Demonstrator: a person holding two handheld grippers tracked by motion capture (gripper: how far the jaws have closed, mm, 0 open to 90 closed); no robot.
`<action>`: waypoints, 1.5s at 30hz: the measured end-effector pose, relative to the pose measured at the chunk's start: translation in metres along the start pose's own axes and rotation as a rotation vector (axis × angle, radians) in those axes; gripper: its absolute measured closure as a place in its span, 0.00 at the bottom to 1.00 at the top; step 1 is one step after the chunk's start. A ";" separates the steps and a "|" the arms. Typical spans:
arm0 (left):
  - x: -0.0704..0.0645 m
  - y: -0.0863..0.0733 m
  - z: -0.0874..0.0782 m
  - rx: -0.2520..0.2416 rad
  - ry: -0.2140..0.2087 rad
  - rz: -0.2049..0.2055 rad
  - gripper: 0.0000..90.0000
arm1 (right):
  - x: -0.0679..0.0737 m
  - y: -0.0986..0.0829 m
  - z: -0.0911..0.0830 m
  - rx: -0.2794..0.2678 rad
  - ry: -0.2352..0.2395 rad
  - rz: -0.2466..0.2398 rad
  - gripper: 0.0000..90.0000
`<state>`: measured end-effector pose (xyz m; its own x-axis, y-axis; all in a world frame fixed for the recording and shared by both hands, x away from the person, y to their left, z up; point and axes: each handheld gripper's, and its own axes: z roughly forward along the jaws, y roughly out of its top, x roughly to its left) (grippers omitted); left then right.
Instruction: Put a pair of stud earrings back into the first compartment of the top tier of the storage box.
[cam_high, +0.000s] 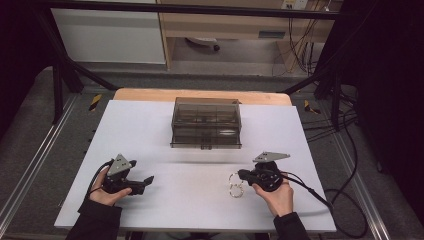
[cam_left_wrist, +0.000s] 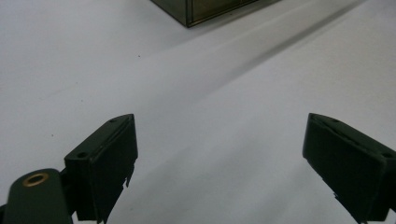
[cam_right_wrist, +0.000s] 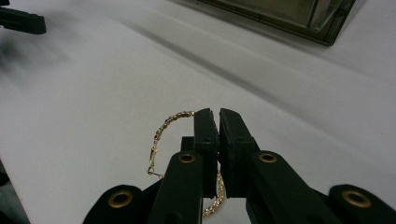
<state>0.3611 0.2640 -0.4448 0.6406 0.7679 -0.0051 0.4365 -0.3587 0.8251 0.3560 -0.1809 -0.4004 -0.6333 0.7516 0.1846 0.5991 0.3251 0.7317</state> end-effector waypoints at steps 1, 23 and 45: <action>0.000 0.000 0.000 0.000 0.000 -0.001 0.11 | 0.001 0.001 0.000 -0.002 0.001 -0.003 0.96; 0.002 -0.001 0.000 0.004 -0.005 -0.001 0.11 | 0.019 0.032 0.008 -0.034 0.030 -0.048 0.96; 0.004 -0.001 -0.001 0.006 -0.007 -0.003 0.11 | 0.036 0.068 0.017 -0.075 0.045 -0.064 0.96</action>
<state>0.3620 0.2681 -0.4454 0.6436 0.7653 -0.0120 0.4425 -0.3592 0.8217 0.3822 -0.1216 -0.3553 -0.6916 0.7036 0.1635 0.5193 0.3270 0.7896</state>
